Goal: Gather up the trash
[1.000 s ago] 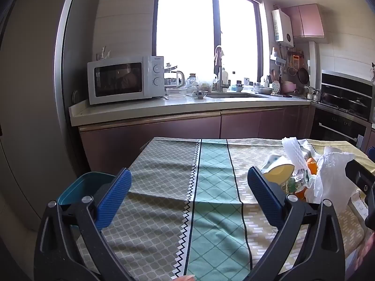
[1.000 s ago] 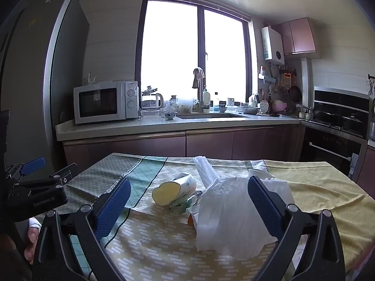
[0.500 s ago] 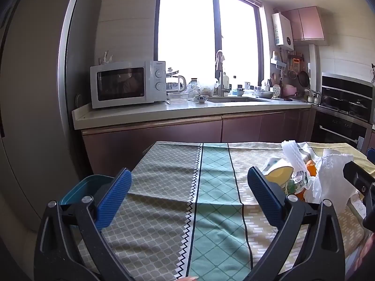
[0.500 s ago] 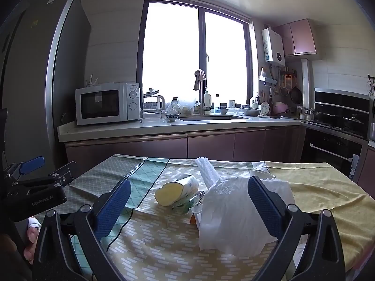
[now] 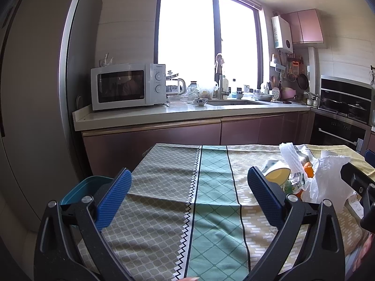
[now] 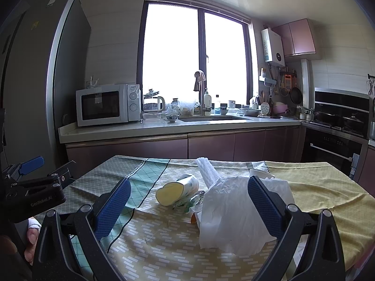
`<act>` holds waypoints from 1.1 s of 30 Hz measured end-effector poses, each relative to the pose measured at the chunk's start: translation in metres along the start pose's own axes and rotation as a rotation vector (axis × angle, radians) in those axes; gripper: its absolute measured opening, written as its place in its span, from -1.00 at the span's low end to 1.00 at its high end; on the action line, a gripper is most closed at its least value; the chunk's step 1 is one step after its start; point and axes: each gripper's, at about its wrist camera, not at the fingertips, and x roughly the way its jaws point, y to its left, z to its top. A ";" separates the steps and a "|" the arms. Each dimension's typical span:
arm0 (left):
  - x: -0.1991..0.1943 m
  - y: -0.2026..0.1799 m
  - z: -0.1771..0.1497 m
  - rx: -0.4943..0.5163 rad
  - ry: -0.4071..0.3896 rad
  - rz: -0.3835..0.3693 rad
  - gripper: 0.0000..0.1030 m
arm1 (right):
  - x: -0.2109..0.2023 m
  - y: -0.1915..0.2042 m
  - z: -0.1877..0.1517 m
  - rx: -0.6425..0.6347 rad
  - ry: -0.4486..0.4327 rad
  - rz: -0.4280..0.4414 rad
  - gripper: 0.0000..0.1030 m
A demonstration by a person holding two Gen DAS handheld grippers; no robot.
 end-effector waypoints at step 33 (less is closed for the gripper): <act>-0.009 0.000 -0.001 0.002 -0.024 0.009 0.89 | 0.000 0.000 -0.002 0.008 -0.005 0.007 0.88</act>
